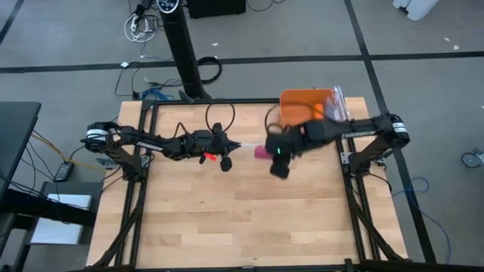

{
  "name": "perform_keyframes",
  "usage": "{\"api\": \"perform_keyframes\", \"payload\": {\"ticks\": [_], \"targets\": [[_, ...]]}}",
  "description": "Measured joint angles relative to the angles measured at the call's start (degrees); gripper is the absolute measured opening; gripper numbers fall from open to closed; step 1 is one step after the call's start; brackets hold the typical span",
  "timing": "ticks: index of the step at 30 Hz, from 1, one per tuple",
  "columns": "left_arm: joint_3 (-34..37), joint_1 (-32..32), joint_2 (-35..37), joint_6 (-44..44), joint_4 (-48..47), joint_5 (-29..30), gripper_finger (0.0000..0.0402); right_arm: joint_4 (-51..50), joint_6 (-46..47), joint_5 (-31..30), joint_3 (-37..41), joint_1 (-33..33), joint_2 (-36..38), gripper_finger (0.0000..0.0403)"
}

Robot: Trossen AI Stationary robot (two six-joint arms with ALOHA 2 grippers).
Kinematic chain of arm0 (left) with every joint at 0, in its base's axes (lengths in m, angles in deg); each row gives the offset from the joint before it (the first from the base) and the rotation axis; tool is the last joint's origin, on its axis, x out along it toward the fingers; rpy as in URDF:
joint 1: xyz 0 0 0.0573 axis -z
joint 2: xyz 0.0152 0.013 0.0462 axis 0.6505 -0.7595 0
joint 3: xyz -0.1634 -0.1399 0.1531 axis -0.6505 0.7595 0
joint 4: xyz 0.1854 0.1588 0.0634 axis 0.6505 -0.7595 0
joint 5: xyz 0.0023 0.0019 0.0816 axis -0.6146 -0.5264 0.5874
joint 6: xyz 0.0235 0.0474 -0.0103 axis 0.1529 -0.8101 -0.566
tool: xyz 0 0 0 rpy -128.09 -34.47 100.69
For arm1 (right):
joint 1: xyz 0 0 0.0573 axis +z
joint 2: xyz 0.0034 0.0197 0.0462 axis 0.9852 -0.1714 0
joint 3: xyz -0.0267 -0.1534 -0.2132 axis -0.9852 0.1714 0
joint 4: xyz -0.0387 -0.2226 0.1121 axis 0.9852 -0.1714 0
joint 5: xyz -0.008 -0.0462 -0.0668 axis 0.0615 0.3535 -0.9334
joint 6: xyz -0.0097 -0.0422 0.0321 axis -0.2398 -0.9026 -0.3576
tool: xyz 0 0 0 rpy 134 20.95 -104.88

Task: Roll bandage
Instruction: Insert the pink bandage into the transparent zip bag

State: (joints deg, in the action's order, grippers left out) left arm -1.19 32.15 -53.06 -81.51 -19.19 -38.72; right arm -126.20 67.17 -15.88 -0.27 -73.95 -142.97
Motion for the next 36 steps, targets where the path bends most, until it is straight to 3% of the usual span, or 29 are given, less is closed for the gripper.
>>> {"api": "perform_keyframes", "payload": {"ticks": [4,11,15,17,25,32,36], "targets": [[0.0,-1.89,0.01,0.66,1.16,-2.68,0.0,10.5,3.89,-1.48,9.98,6.77,-0.08,0.0117],[0.02,-3.21,0.01,1.91,3.05,-6.95,0.0,47.85,5.79,-2.78,32.2,13.22,-0.78,0.0117],[0.02,-3.21,0.01,2.72,3.51,-7.21,0.0,56.07,7.79,-5.71,38.85,13.31,-0.8,0.0117],[0.02,-3.21,0.01,2.72,3.57,-7.21,0.0,57.25,8.45,-6.21,40.38,13.03,-0.78,0.0123],[0.02,-3.21,0.01,2.97,3.9,-7.21,0.0,57.86,8.96,-5.99,41.57,12.5,-0.78,0.0223],[0.02,-3.21,0.01,3.14,3.79,-7.21,0.0,57.31,6.88,-6.62,40.73,12.82,-0.5,0.0249],[0.02,-3.21,0.01,3.09,3.6,-7.29,0.0,50.92,5.44,-9.83,36.69,14.34,2.81,0.0252]]}}
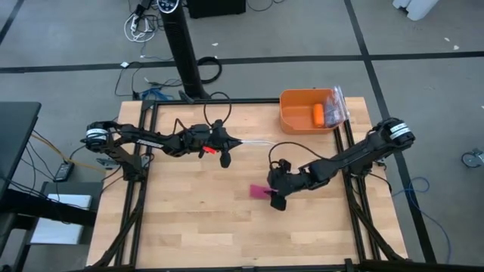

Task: Roll bandage
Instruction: Insert the pink bandage into the transparent zip bag

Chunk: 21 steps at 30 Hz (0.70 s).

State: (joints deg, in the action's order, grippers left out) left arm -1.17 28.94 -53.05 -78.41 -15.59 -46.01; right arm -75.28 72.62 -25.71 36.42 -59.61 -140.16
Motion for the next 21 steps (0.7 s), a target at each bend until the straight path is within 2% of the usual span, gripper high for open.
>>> {"api": "perform_keyframes", "payload": {"ticks": [6,11,14,17,21], "targets": [[0.0,0.0,0.0,-0.02,0.21,-4.07,0.0,-19.9,5.59,-17.29,-3.58,4.15,9.81,0.0235],[0.0,0.0,0.0,-0.2,0.87,-7.49,0.0,-23.29,10.08,-31.14,-0.55,8.54,18.81,0.0205],[0.0,0.0,0.0,-0.05,2.26,-8.69,0.0,-18.49,7.52,-33.35,1.53,9.21,21.3,0.0189],[0.0,0.0,0.0,0.64,3.26,-8.91,0.0,-9.46,-0.82,-32.5,3.15,8.25,21.25,0.0175],[0.0,0.0,0.0,1.18,3.32,-8.93,0.0,-3.47,-8.56,-31.11,3.18,5.89,19.27,0.0153]]}}
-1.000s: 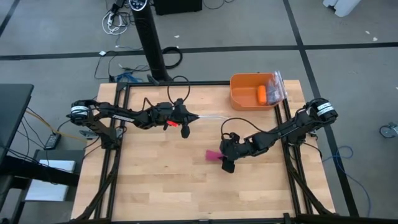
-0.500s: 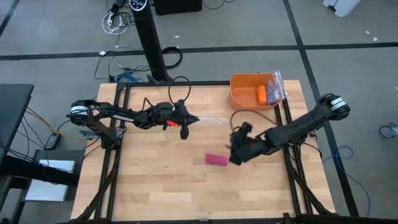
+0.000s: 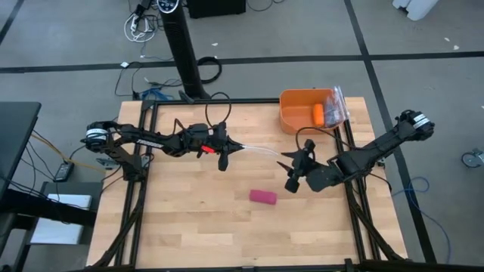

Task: Roll bandage
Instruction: Insert the pink bandage into the transparent zip bag

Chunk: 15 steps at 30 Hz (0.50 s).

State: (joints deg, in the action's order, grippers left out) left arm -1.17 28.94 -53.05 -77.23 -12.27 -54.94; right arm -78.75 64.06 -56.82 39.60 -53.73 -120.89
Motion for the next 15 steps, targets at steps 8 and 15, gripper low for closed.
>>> {"api": "perform_keyframes", "payload": {"ticks": [8,15], "targets": [[0.0,0.0,0.0,0.2,0.55,-0.24,0.0,1.24,-2.54,5.01,0.0,-4.37,-3.07,0.0015],[-0.62,0.94,0.04,1.67,2.4,-2.36,0.0,9.57,-9.52,11.09,0.02,-9.21,-5.78,0.0004]]}}
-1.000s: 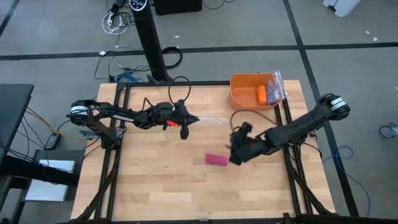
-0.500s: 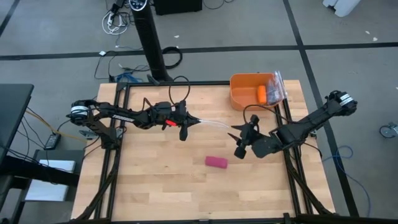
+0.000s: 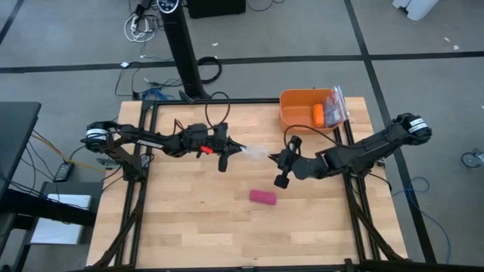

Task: Roll bandage
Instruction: Insert the pink bandage into the transparent zip bag

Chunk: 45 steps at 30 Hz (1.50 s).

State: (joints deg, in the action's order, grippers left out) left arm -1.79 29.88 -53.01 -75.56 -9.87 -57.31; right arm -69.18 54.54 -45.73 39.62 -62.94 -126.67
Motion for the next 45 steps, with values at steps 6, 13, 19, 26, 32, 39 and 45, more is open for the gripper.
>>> {"api": "perform_keyframes", "payload": {"ticks": [6,13,19,26,32,39,45], "targets": [[-1.96,1.67,0.0,-1.65,-5.61,0.77,0.0,3.35,-2.95,5.4,-0.17,-3.98,-0.29,0.0003],[-1.96,1.66,0.11,-0.47,-10.57,8.62,0.0,-3.41,1.06,4.89,-0.26,-2.6,2.66,0.0001],[-1.96,1.75,0.04,-0.18,-8.57,8.46,0.0,-6.75,5.13,8.33,-0.4,-1.81,3.62,0.0031],[-1.96,1.77,0.02,1.09,-9.13,8.44,0.0,-11.54,7.88,7.72,-7.28,0.33,8.65,0.0113],[-1.96,1.8,0.0,2.04,-8.85,8.44,0.0,-10.56,2.79,11.2,-11.09,-1.53,5.72,0.0103],[-1.96,1.82,0.0,5.49,-8.46,8.46,0.0,-14.19,1.76,17.01,-14.08,-5.36,-4.17,0.001],[-1.96,1.82,0.0,5.6,-8.53,8.46,0.0,-21.33,2.09,17.31,-19.04,-8.25,-10.03,0.0004]]}}
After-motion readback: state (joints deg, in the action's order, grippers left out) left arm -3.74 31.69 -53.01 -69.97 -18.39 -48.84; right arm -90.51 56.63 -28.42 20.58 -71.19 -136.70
